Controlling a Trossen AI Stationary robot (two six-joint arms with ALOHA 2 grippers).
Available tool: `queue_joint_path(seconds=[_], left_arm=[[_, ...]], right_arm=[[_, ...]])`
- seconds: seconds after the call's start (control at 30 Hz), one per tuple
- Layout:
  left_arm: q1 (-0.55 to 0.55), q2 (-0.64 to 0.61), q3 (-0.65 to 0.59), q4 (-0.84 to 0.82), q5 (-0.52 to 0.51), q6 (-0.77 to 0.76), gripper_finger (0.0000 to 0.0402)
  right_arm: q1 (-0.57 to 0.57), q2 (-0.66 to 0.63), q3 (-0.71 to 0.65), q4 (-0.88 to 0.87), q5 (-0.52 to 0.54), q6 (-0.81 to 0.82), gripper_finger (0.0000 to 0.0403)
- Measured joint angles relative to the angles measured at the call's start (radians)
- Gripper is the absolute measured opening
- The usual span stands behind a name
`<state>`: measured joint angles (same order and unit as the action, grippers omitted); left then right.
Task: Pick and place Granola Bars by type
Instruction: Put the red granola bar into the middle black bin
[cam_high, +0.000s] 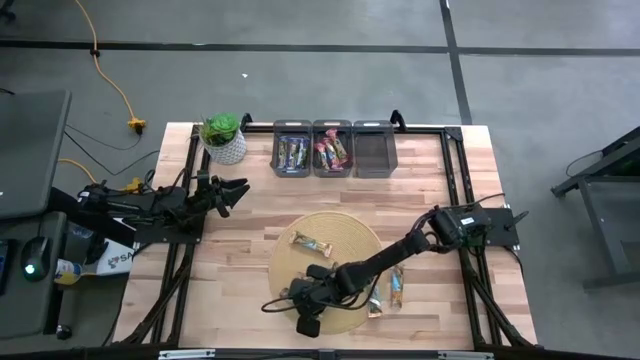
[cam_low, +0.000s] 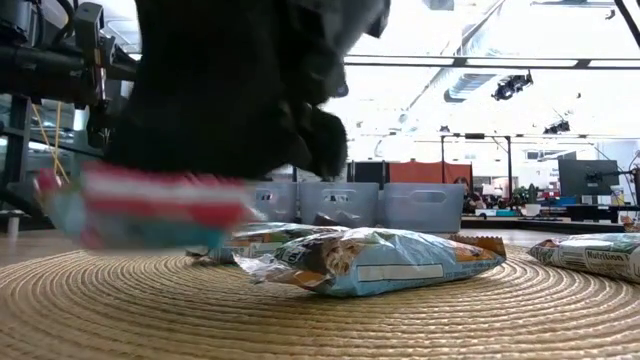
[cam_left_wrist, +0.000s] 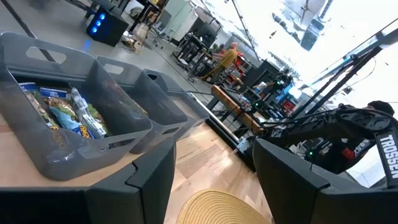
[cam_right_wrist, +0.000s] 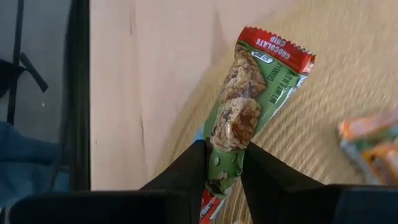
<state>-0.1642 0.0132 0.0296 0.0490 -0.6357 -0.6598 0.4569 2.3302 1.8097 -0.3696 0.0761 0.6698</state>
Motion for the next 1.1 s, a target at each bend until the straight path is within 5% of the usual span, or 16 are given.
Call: queue_joint_path(seconds=[0.4, 0.8, 1.1], left_arm=[[0.000, 0.000, 0.000, 0.000, 0.000, 0.000, 0.0211], [0.000, 0.000, 0.000, 0.000, 0.000, 0.000, 0.0211], [0.000, 0.000, 0.000, 0.000, 0.000, 0.000, 0.0211]], right_arm=[[-0.026, -0.002, 0.157, 0.018, 0.050, -0.135, 0.0083], [-0.029, -0.006, 0.351, 0.155, 0.082, -0.495, 0.0083], [-0.032, -0.006, 0.425, 0.318, 0.271, -0.713, 0.0083]])
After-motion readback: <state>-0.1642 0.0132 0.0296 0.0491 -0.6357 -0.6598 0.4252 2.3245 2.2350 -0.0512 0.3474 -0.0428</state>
